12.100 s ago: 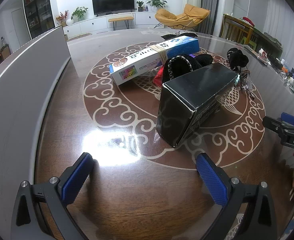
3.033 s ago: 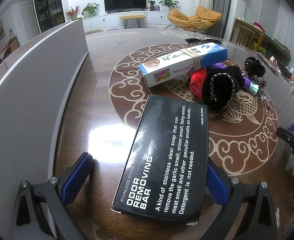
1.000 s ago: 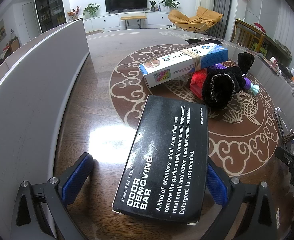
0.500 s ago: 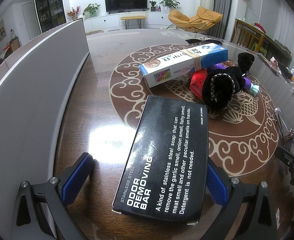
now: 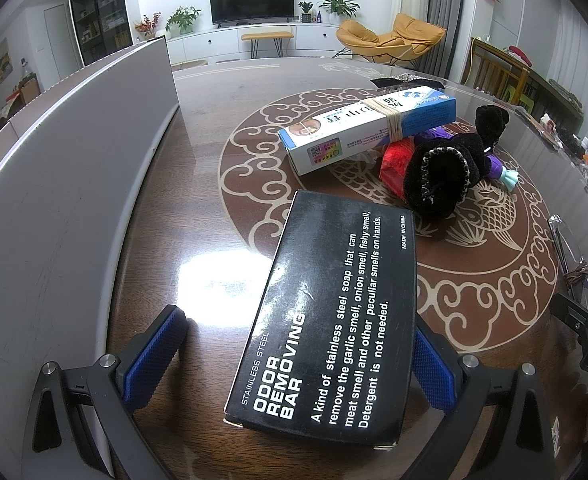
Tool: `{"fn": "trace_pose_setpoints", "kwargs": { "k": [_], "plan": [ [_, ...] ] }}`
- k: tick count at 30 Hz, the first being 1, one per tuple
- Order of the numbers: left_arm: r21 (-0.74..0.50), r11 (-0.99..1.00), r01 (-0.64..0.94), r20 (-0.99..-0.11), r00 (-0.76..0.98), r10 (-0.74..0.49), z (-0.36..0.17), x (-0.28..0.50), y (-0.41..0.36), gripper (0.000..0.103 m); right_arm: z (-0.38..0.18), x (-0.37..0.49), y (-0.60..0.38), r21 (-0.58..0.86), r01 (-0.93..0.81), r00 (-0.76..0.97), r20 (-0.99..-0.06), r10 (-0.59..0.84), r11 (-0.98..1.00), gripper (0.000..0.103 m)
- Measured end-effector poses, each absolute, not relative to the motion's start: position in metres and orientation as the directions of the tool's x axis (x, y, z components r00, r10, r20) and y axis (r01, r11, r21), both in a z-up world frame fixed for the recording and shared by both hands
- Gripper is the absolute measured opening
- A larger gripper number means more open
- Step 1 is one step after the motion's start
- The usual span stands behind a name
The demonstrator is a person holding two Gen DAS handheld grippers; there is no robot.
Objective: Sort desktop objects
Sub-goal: 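Lift the glasses with the right tool while the left tool keeps the black box, then carry the black box and glasses into the cardboard bin and open both tools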
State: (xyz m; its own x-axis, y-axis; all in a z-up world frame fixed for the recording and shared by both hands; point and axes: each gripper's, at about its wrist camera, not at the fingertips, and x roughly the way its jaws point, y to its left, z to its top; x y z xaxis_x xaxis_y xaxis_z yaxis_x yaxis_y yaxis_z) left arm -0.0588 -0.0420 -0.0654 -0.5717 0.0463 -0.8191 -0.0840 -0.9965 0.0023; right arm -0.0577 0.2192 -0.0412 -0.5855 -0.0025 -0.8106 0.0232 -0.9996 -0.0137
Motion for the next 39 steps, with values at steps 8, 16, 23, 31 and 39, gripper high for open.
{"fn": "trace_pose_setpoints", "kwargs": {
  "k": [8, 16, 23, 31, 39],
  "plan": [
    [0.002, -0.996, -0.084, -0.819, -0.572, 0.046, -0.066, -0.059, -0.042, 0.103, -0.041, -0.058, 0.219, -0.014, 0.023, -0.586, -0.811, -0.003, -1.000, 0.103],
    [0.002, -0.996, -0.084, -0.819, -0.572, 0.047, -0.066, -0.059, -0.042, 0.103, -0.041, -0.057, 0.220, 0.000, 0.024, -0.589, -0.808, -0.014, -1.000, 0.103],
    [0.002, -0.990, -0.138, -0.837, -0.542, 0.074, -0.065, -0.057, -0.040, 0.103, -0.028, -0.037, 0.275, 0.293, 0.011, -0.614, -0.752, -0.238, -0.956, 0.102],
    [0.008, -0.975, -0.223, -0.844, -0.525, 0.113, -0.061, -0.061, -0.023, 0.071, -0.029, -0.069, 0.241, 0.166, 0.071, -0.508, -0.843, -0.178, -0.984, 0.095],
    [0.011, -0.971, -0.240, -0.802, -0.582, 0.135, -0.039, -0.047, -0.016, 0.057, -0.020, -0.052, 0.232, 0.056, 0.068, -0.512, -0.855, -0.083, -0.996, 0.020]
  ]
}}
